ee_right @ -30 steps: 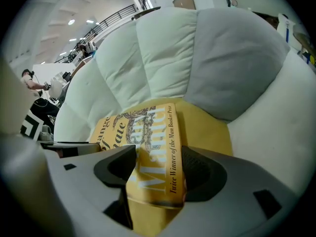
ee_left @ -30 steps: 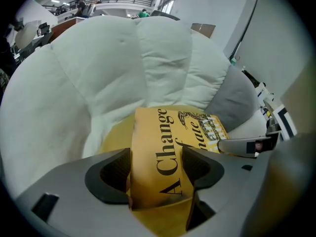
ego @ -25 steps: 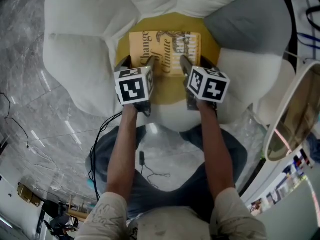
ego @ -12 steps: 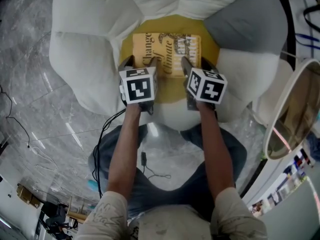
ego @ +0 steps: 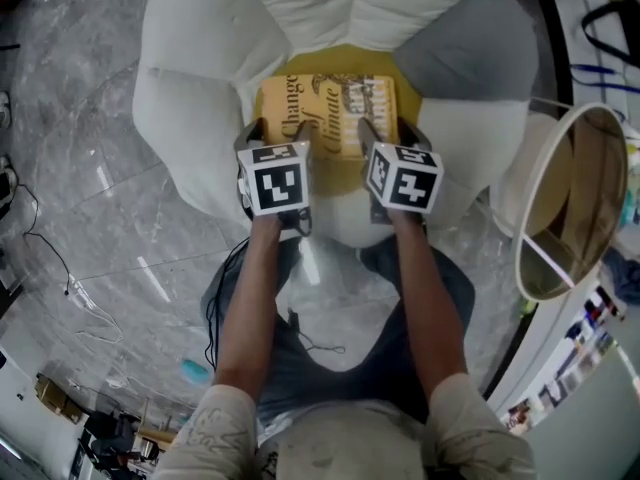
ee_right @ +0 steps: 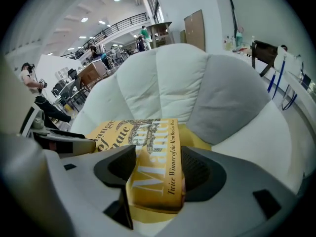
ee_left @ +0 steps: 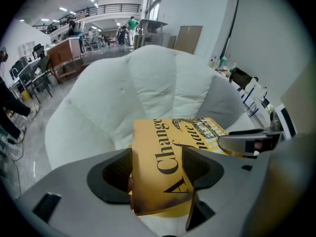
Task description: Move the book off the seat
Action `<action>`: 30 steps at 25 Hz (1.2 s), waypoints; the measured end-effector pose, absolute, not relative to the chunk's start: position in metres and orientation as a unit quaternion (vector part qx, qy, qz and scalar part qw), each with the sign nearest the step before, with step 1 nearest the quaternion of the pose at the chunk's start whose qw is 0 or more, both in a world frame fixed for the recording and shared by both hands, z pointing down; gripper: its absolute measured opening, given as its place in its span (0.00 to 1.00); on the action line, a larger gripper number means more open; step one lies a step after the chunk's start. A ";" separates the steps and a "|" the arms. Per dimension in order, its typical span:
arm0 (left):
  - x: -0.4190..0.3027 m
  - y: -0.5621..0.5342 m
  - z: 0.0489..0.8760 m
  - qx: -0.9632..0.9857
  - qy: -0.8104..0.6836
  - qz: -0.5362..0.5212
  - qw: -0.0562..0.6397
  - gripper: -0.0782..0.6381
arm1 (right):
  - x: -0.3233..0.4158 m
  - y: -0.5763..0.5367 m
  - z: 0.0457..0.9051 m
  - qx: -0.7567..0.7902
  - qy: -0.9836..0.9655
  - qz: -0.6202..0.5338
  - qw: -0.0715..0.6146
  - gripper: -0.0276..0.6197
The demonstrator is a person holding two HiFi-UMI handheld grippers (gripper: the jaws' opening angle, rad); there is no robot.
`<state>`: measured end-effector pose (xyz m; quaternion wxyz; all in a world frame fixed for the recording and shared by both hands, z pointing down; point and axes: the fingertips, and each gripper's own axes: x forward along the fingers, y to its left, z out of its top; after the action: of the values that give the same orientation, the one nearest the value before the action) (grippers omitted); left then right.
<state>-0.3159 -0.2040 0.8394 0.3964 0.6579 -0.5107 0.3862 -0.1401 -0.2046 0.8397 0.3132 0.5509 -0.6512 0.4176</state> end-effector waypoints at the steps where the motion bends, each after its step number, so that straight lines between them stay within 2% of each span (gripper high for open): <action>1: -0.316 -0.206 0.824 0.660 -0.512 0.385 0.393 0.56 | -0.141 -0.206 0.825 0.553 -0.653 0.415 0.310 0.49; 17: -0.309 -0.240 0.525 0.687 -0.550 0.346 0.325 0.56 | -0.135 -0.242 0.526 0.584 -0.693 0.322 0.274 0.49; 25: -0.280 -0.261 0.393 0.717 -0.553 0.332 0.264 0.56 | -0.105 -0.252 0.400 0.614 -0.695 0.298 0.227 0.49; 30: -0.233 -0.271 0.333 0.739 -0.547 0.322 0.225 0.56 | -0.059 -0.254 0.341 0.642 -0.688 0.279 0.192 0.49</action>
<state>-0.2329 -0.2711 0.3327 0.2249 0.7391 -0.5474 0.3217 -0.0587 -0.2542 0.3415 0.1917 0.6416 -0.6883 0.2790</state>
